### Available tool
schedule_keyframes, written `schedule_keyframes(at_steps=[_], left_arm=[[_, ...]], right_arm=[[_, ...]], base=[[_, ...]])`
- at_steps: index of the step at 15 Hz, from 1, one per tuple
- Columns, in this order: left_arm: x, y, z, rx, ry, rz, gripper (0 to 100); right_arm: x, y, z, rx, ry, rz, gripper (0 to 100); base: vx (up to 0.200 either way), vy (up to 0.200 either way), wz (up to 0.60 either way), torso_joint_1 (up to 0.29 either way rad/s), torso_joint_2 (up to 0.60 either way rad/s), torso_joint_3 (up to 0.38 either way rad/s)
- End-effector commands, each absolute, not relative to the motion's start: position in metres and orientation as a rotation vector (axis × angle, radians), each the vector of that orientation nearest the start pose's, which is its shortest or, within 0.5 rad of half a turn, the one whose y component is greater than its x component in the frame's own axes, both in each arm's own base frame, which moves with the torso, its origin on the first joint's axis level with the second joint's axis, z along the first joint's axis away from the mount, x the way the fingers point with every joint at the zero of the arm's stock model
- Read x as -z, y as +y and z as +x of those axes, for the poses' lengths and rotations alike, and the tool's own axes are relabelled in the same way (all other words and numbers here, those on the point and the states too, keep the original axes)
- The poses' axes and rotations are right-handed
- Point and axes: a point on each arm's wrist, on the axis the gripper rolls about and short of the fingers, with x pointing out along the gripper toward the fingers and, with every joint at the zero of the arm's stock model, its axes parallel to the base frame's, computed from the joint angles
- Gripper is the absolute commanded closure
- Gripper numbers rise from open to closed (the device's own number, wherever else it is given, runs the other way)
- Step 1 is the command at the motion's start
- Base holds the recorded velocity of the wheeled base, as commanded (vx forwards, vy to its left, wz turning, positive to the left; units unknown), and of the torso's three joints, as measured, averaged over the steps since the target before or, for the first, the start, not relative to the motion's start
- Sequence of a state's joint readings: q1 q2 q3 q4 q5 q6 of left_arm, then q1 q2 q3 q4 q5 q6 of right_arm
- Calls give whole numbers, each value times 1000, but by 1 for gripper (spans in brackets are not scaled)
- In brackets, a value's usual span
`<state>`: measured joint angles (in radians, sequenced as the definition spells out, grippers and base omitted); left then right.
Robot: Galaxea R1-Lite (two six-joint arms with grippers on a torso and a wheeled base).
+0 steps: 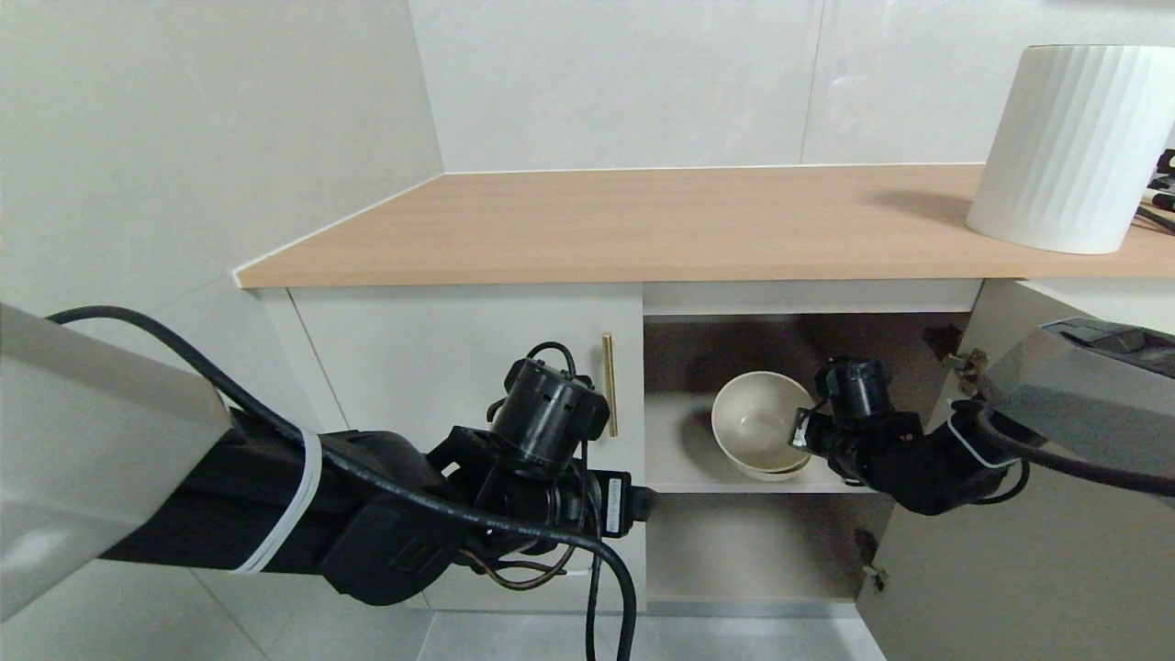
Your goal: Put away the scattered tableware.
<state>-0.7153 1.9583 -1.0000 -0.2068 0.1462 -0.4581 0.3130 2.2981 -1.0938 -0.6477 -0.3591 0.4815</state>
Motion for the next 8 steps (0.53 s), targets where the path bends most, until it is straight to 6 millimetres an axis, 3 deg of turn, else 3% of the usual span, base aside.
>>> schedule_keyframes(at_steps=[1,8], left_arm=[[-107,-227,267,367,796,-109,0],[-107,-227,267,367,796,-109,0]], right_arm=[[-29,117,407,185,502,290,100],[-19,117,415,191,507,289,100]], base=[[0,0,0,0,0,0],[0,0,0,0,0,0]])
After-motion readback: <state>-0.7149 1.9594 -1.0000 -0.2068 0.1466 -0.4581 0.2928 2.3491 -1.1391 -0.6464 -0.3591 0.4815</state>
